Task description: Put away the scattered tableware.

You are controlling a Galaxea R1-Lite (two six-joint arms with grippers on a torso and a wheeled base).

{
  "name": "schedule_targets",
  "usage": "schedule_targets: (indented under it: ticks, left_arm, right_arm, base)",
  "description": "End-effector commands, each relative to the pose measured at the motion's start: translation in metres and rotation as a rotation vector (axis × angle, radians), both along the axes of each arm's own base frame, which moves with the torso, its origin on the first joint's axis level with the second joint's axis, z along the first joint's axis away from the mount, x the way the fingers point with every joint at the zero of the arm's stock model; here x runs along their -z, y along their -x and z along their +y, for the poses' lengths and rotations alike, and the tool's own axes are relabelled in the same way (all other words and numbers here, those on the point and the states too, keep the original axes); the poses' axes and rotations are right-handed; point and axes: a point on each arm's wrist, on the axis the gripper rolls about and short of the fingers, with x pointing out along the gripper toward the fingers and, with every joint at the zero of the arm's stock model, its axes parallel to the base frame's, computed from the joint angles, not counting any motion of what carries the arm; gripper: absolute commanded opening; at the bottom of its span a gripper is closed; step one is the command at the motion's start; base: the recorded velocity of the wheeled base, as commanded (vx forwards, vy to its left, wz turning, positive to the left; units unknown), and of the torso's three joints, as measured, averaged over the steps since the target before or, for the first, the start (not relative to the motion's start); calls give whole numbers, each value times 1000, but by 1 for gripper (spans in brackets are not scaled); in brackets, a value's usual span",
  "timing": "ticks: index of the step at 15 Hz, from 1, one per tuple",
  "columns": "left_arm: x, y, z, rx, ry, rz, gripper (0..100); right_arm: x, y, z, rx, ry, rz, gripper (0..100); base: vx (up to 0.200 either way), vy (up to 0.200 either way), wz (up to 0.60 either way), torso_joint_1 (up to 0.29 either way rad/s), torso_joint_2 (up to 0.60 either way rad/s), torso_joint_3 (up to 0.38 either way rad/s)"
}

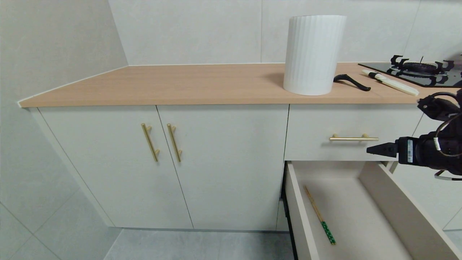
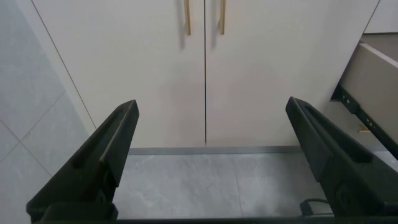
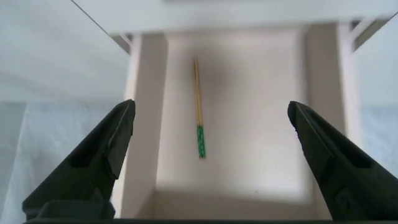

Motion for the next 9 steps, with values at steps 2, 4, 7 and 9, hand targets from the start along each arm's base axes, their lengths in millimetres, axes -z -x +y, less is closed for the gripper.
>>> schedule_targets:
  ticks: [2,4,7,9]
  left_arm:
    - [0,0,0,0,0,2,100]
    - [0,0,0,0,0,2,100]
    - [0,0,0,0,0,1,100]
    - [0,0,0,0,0,1,100]
  right_arm:
    - [-11,11,-2,2,-5,-50,100]
    - [-10,10,-2,3,-3,-45,100]
    - [-9,10,-2,-8,13,-43,100]
    - [-8,9,-2,-9,14,-42,100]
  base:
    - [0,0,0,0,0,0]
    - [0,0,0,13,-109,-89]
    - [0,0,0,87,-229,-289]
    - [0,0,0,129,-523,-310]
